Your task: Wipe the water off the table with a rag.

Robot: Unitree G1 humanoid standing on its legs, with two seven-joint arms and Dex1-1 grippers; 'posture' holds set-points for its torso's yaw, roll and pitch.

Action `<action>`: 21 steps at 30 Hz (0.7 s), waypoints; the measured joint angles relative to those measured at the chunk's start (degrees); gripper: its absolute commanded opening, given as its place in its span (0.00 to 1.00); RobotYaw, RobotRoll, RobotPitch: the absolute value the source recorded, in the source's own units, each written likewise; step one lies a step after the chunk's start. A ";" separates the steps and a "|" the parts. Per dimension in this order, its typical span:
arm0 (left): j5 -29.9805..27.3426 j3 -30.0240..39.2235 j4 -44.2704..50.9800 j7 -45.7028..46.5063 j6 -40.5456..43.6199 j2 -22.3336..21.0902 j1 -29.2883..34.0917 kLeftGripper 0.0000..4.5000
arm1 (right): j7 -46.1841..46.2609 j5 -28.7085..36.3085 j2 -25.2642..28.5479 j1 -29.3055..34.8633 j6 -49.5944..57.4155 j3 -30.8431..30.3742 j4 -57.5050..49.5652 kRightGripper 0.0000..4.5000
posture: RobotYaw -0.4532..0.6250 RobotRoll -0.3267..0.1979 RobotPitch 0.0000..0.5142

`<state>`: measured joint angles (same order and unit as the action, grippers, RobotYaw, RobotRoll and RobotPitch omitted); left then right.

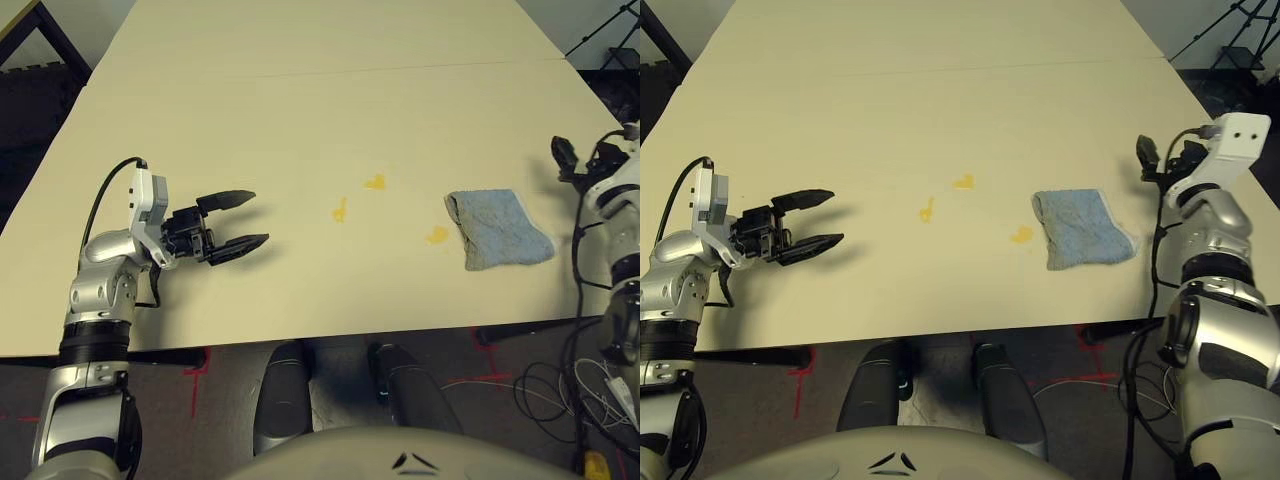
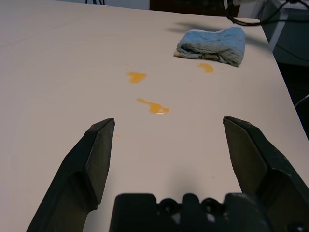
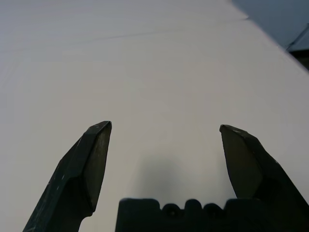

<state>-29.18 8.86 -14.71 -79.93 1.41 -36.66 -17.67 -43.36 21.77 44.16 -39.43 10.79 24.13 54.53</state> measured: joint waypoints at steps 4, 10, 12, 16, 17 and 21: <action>0.27 -0.51 -1.18 -0.23 -1.17 0.27 -0.18 1.00 | -5.83 2.37 3.14 6.02 14.80 -1.10 -9.71 0.99 | 0.53 0.62 0.37; 0.56 -1.01 -2.16 -0.43 -2.03 0.37 -0.84 1.00 | -9.99 5.38 5.53 13.39 32.92 -3.34 -22.99 0.99 | 0.53 0.62 0.38; 0.56 -1.03 -2.19 -0.43 -2.13 0.40 -1.18 1.00 | -11.13 6.62 6.25 14.49 36.96 -3.63 -26.72 0.99 | 0.53 0.62 0.38; 0.56 -1.08 -2.25 -0.43 -2.26 0.56 -1.27 1.00 | -11.48 7.23 6.47 15.44 41.32 -5.52 -31.50 0.99 | 0.53 0.62 0.38; 0.56 -1.08 -2.27 -0.42 -2.27 0.58 -1.27 1.00 | -11.22 7.23 6.10 15.40 41.80 -5.91 -32.06 0.99 | 0.54 0.62 0.38; 0.56 -1.08 -2.26 -0.41 -2.32 0.63 -1.27 1.00 | -9.81 7.08 3.24 15.22 42.97 -8.24 -32.36 0.99 | 0.54 0.62 0.38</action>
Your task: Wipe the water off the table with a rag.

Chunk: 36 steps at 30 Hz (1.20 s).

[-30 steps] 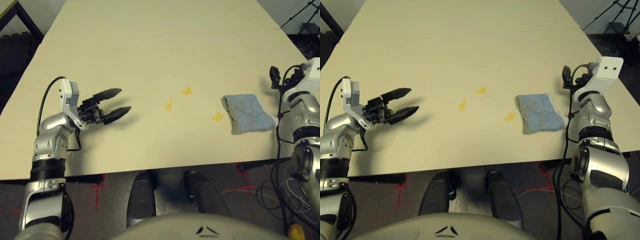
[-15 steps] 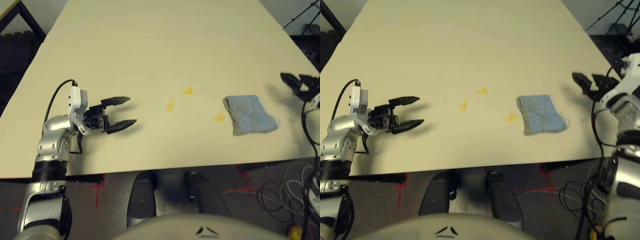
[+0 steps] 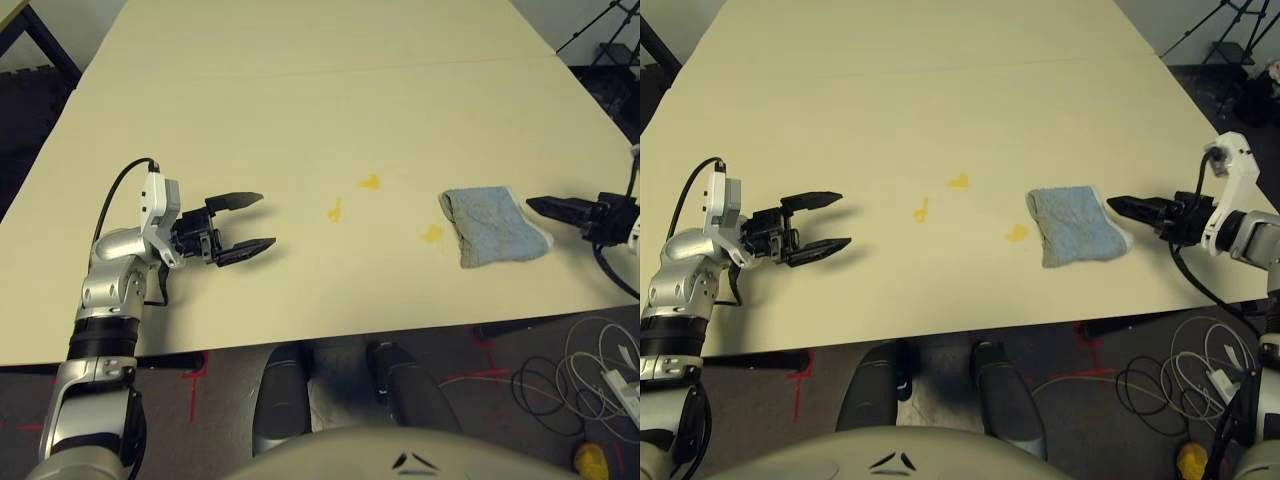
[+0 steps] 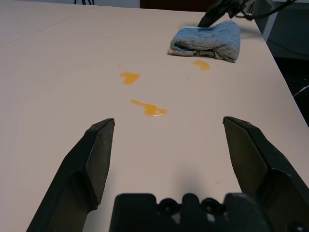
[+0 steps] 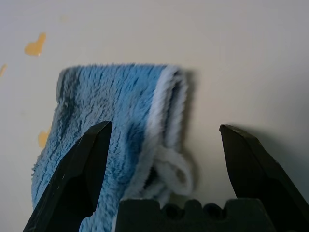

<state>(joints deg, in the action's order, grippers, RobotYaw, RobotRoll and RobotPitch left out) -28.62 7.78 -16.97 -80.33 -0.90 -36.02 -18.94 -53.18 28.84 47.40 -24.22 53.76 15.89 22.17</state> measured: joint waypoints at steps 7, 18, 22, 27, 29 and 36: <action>0.13 0.01 0.03 0.31 -0.07 0.04 0.01 1.00 | 2.05 -1.15 -2.17 -2.10 -0.14 -2.55 -1.31 0.99 | 0.56 0.62 0.39; 0.43 0.01 0.09 0.94 -0.44 0.06 0.49 1.00 | 1.17 -2.40 -1.70 0.61 -0.15 -5.88 -8.03 0.99 | 0.56 0.62 0.39; 0.53 0.01 0.07 1.04 -0.74 0.23 0.51 1.00 | 0.56 -2.32 -1.05 2.00 0.67 -6.25 -10.45 0.99 | 0.55 0.62 0.39; 0.63 0.01 -0.04 1.05 -0.91 0.68 0.42 1.00 | 0.73 -2.48 -1.11 2.67 0.70 -6.37 -11.29 0.91 | 0.55 0.62 0.38; 0.65 0.01 -0.17 1.05 -0.96 0.77 0.37 1.00 | 1.24 -3.09 -1.42 2.67 0.44 -6.38 -10.89 0.78 | 0.55 0.62 0.38; 0.90 0.00 -1.90 0.98 -1.40 0.78 0.28 1.00 | 1.98 -3.75 -2.36 2.90 -0.73 -6.13 -9.61 0.20 | 0.55 0.62 0.38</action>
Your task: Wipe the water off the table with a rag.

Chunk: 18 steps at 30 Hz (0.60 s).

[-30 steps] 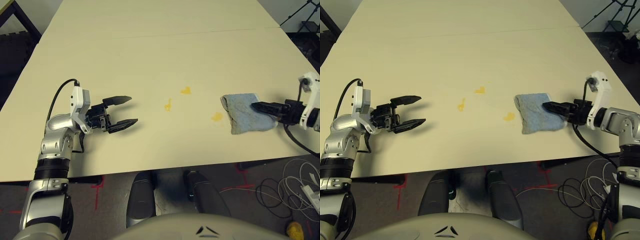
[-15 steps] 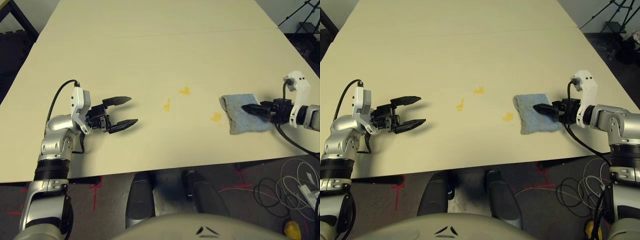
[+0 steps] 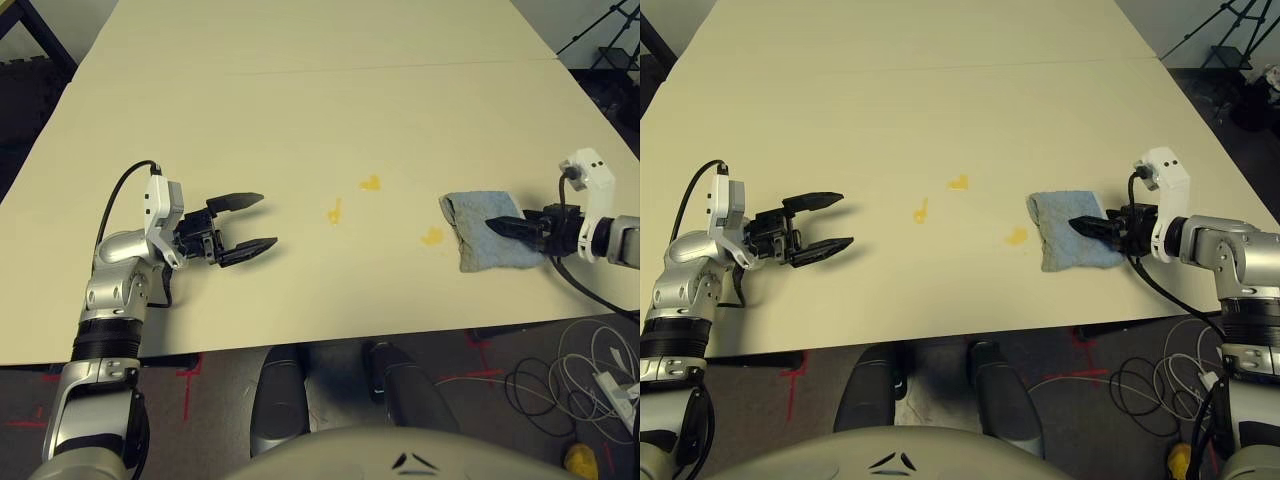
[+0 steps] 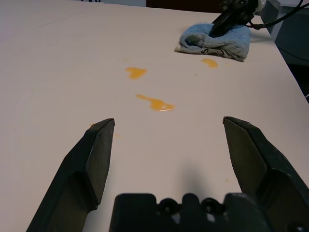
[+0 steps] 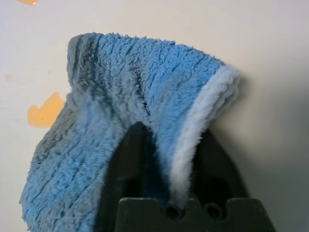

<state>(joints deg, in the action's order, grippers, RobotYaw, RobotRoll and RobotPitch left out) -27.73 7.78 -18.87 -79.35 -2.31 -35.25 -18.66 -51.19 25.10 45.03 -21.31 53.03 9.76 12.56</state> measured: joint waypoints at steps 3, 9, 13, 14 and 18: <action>0.20 -0.03 -0.14 -0.03 -0.32 0.00 -0.39 1.00 | -0.04 0.37 -0.38 -0.15 -0.12 0.81 1.19 0.00 | 0.54 0.62 0.38; 0.83 -0.13 -0.64 -0.21 -1.06 0.10 -0.78 1.00 | -0.23 3.25 -1.24 -0.67 0.51 4.12 4.76 0.00 | 0.54 0.62 0.37; 1.06 -0.22 -2.25 -0.45 -1.79 0.21 -0.79 1.00 | -0.04 5.81 -1.28 -2.78 1.93 7.03 8.16 0.00 | 0.53 0.62 0.38; 1.12 -0.32 -2.34 -0.60 -1.92 0.22 -0.79 1.00 | 0.22 6.43 -1.12 -3.81 2.24 8.21 8.77 0.00 | 0.53 0.62 0.38; 1.19 -0.57 -2.42 -0.76 -2.43 0.23 -0.88 1.00 | 1.11 8.41 -0.39 -7.93 2.60 11.80 10.35 0.00 | 0.53 0.62 0.38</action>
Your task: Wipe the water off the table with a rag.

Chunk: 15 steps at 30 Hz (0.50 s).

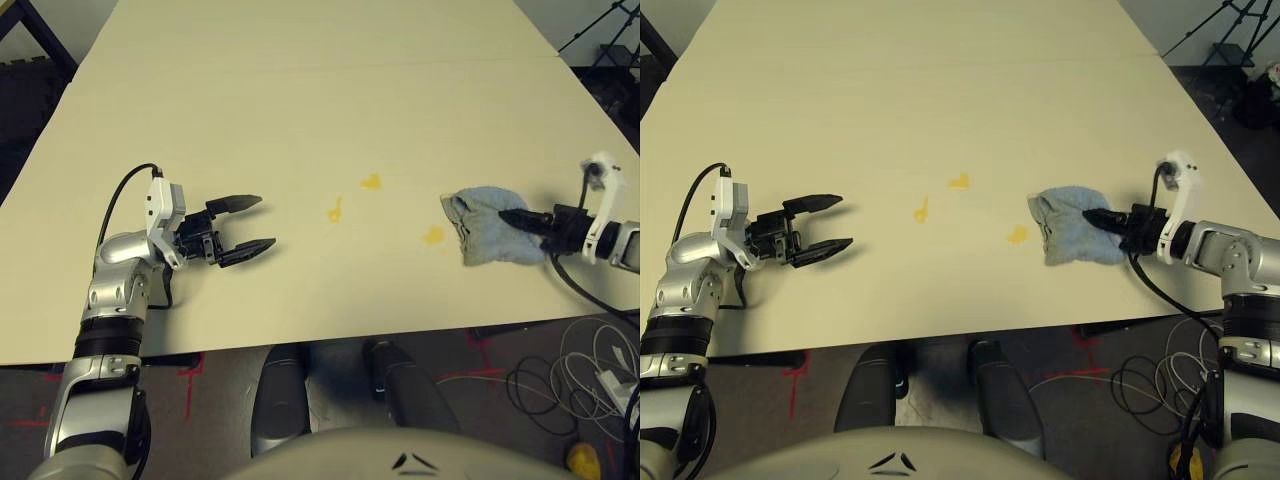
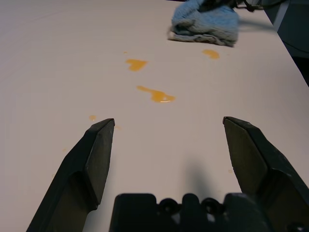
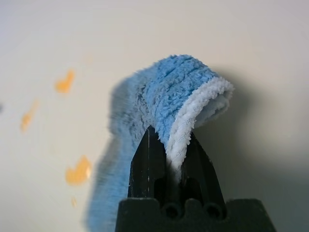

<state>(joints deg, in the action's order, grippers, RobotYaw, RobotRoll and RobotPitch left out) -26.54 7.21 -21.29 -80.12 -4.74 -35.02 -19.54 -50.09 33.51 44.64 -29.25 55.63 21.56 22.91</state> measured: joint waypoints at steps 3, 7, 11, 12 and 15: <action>0.10 -0.10 -0.14 -0.03 -0.27 0.01 -0.13 1.00 | 0.96 1.76 0.09 -3.16 0.76 2.58 1.21 0.00 | 0.53 0.62 0.38; 0.35 -0.19 -0.66 -0.07 -0.78 0.00 -0.23 1.00 | 2.13 4.30 -0.46 -4.94 3.71 4.24 0.55 0.00 | 0.54 0.62 0.38; 0.45 -0.32 -1.54 -0.07 -1.02 0.00 -0.23 1.00 | 3.28 6.38 -3.30 -4.42 7.24 3.95 -2.69 0.00 | 0.55 0.62 0.38; 0.45 -0.34 -1.57 -0.09 -1.07 0.00 -0.22 1.00 | 3.77 6.85 -4.05 -3.90 8.02 3.95 -3.67 0.00 | 0.55 0.62 0.38; 0.47 -0.36 -1.62 -0.11 -1.28 -0.02 -0.18 1.00 | 5.17 7.49 -5.85 -2.70 9.80 3.80 -5.63 0.00 | 0.55 0.62 0.38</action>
<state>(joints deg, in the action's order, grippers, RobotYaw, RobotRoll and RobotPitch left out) -26.07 6.85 -22.91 -80.23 -6.02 -35.03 -19.73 -44.92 41.00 38.79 -31.95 65.43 25.36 17.28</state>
